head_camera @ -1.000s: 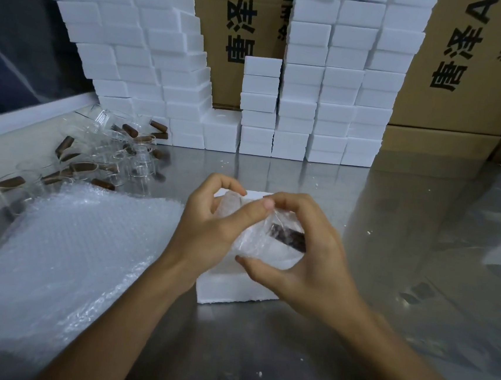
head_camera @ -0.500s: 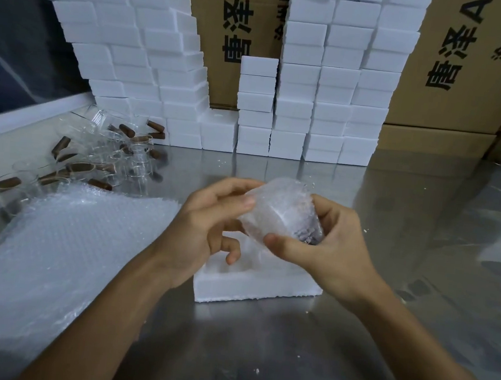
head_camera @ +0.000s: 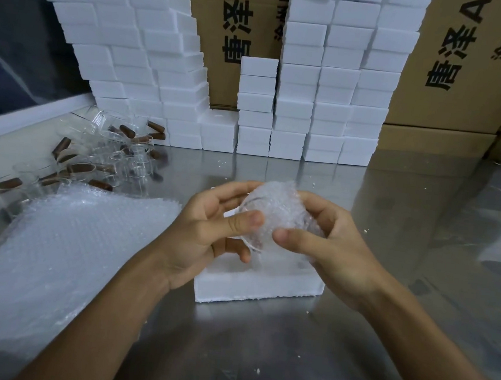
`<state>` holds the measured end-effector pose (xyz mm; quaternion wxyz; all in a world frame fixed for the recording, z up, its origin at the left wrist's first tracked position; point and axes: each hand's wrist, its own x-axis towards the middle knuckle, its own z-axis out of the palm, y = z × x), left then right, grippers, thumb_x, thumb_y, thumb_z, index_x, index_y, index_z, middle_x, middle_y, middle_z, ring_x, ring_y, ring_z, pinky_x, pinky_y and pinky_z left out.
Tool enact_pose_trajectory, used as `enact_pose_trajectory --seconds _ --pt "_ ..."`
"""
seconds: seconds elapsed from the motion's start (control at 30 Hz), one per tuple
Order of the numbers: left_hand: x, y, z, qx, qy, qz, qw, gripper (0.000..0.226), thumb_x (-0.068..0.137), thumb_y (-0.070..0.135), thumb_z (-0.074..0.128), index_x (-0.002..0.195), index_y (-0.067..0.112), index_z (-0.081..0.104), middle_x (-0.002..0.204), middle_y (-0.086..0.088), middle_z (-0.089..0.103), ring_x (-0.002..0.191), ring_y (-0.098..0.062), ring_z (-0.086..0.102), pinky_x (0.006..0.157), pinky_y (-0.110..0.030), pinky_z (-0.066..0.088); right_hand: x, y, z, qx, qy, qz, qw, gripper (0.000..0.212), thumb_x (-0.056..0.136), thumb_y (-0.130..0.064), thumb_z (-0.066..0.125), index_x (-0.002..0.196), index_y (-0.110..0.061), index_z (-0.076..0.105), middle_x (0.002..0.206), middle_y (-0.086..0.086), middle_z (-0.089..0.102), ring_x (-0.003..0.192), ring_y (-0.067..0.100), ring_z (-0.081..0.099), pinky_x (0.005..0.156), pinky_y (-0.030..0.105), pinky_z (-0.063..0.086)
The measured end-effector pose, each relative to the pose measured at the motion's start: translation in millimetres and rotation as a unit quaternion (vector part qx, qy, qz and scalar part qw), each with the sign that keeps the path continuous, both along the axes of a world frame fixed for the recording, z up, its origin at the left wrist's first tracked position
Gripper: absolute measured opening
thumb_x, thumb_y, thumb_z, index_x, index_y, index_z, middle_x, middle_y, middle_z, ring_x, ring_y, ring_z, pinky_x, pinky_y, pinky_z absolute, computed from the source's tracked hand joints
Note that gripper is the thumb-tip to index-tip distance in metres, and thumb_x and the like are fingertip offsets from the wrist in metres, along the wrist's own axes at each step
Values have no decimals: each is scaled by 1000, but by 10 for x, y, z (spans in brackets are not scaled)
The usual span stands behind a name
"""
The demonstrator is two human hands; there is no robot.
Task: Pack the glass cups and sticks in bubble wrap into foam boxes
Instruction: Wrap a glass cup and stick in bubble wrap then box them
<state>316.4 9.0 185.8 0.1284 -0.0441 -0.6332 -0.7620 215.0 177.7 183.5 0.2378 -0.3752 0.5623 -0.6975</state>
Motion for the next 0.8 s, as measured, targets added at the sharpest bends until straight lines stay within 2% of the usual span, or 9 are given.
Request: enact_pose_trajectory --seconds 0.1,0.2,0.3,0.37,0.43,0.53,0.63,0.73,0.8 --pt "-24 -47 -20 38 21 32 999 72 62 22 91 125 9 59 114 -10 64 85 -24 68 54 -28 53 -36 -16 -4 -15 -54 -58 997 61 67 -26 85 124 -19 65 121 7 69 106 25 69 86 39 57" --pt "-38 -77 -42 56 44 53 996 81 51 32 97 121 16 61 120 -6 63 95 -26 68 59 -28 54 -83 5 23 -50 -138 -64 987 46 78 -33 78 120 -17 68 108 6 72 89 21 70 72 29 56" --pt "-41 -100 -67 27 58 57 996 74 59 25 94 124 21 58 124 -2 63 98 -26 69 64 -31 57 -103 9 26 -79 -177 -82 978 28 78 -28 72 103 -13 76 93 7 73 72 17 68 65 24 56" --pt "-49 -113 -88 -22 71 75 994 67 65 20 87 124 29 58 125 1 63 96 -26 70 67 -34 58 -118 6 19 -86 -175 -99 976 20 77 -24 72 93 -14 78 89 7 74 70 15 67 66 23 56" --pt "-57 -114 -98 -98 79 128 984 63 63 28 88 119 44 62 121 9 64 91 -25 71 66 -34 59 -138 14 9 -91 -167 -107 976 16 76 -24 72 88 -15 79 89 6 75 71 13 67 67 22 56" --pt "-66 -127 -132 -263 89 238 931 67 58 49 87 114 63 53 108 29 62 80 -15 71 68 -22 58 -169 39 -6 -103 -158 -103 977 20 74 -22 74 91 -14 79 92 7 75 76 14 69 68 22 56" --pt "-89 -134 -180 -346 117 289 885 70 58 49 81 119 59 49 96 33 61 70 -11 68 65 -12 53 -179 40 -18 -113 -156 -99 976 27 72 -19 75 97 -10 77 95 9 76 80 15 71 69 22 56" --pt "-99 -123 -211 -351 128 301 877 72 59 44 82 122 50 49 91 25 63 69 -10 67 64 -10 51 -188 29 -30 -120 -154 -107 975 29 72 -18 75 99 -8 76 98 11 75 83 17 72 71 22 56" --pt "-93 -128 -215 -367 120 296 874 76 56 49 83 124 45 49 89 18 65 71 -10 67 64 -10 51 -194 17 -44 -121 -153 -119 974 29 73 -17 74 100 -7 75 99 12 74 85 20 71 73 24 57"
